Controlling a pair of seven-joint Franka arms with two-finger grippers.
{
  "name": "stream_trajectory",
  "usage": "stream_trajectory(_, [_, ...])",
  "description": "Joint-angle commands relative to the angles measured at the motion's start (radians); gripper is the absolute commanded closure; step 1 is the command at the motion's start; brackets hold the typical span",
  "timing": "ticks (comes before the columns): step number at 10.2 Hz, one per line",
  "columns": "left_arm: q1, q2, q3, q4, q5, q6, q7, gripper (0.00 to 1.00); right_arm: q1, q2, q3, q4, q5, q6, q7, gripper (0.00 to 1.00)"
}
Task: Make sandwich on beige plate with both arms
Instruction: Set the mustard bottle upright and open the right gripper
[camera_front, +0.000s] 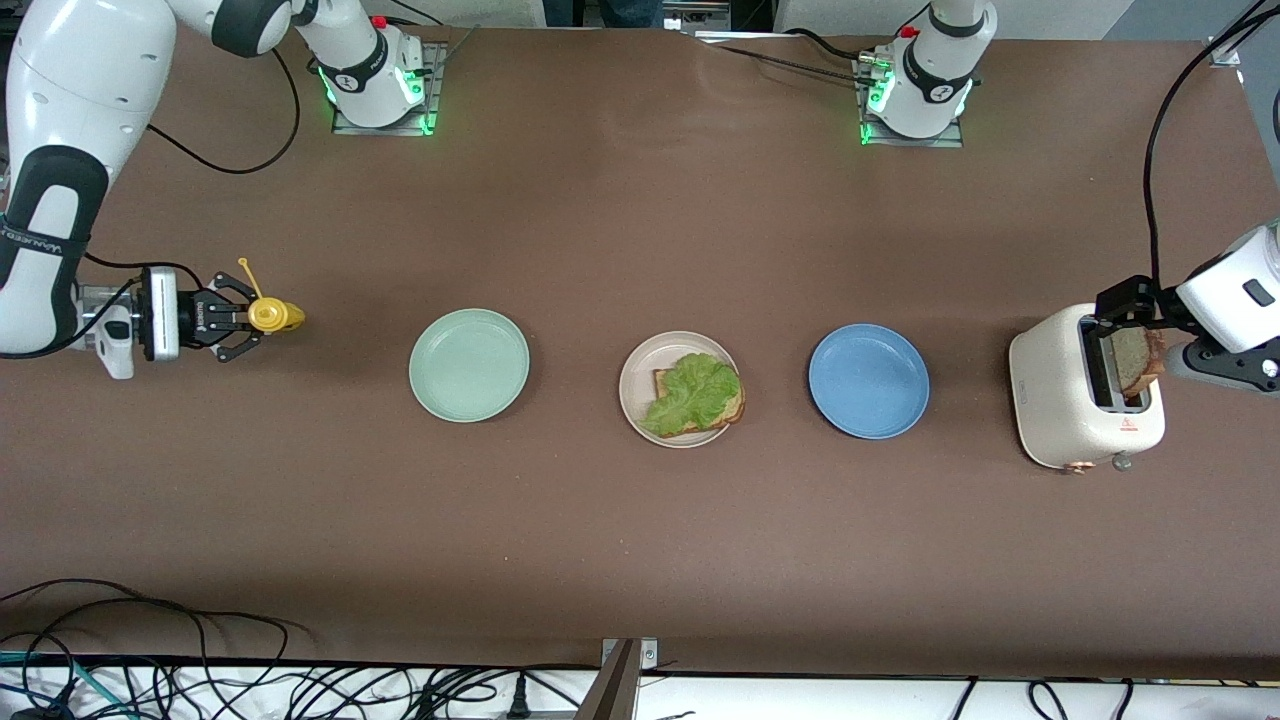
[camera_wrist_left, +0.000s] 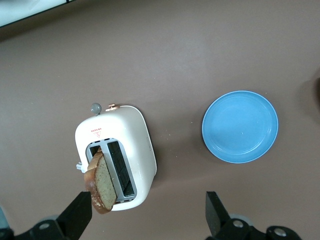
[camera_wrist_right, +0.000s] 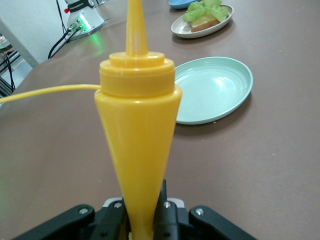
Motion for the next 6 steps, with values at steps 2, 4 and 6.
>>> stream_trajectory(2, [0.015, -0.011, -0.001, -0.005, -0.024, -0.009, 0.007, 0.00, -0.023, 0.023, 0.014, -0.061, 0.067, -0.004, -0.174, 1.00])
stream_trajectory(4, [0.020, -0.011, 0.002, -0.004, -0.058, -0.009, 0.005, 0.00, -0.129, 0.044, 0.113, -0.053, 0.070, 0.002, -0.224, 1.00])
stream_trajectory(6, [0.018, -0.013, 0.001, -0.005, -0.060, -0.009, 0.004, 0.00, -0.241, 0.046, 0.230, -0.042, 0.068, 0.023, -0.234, 1.00])
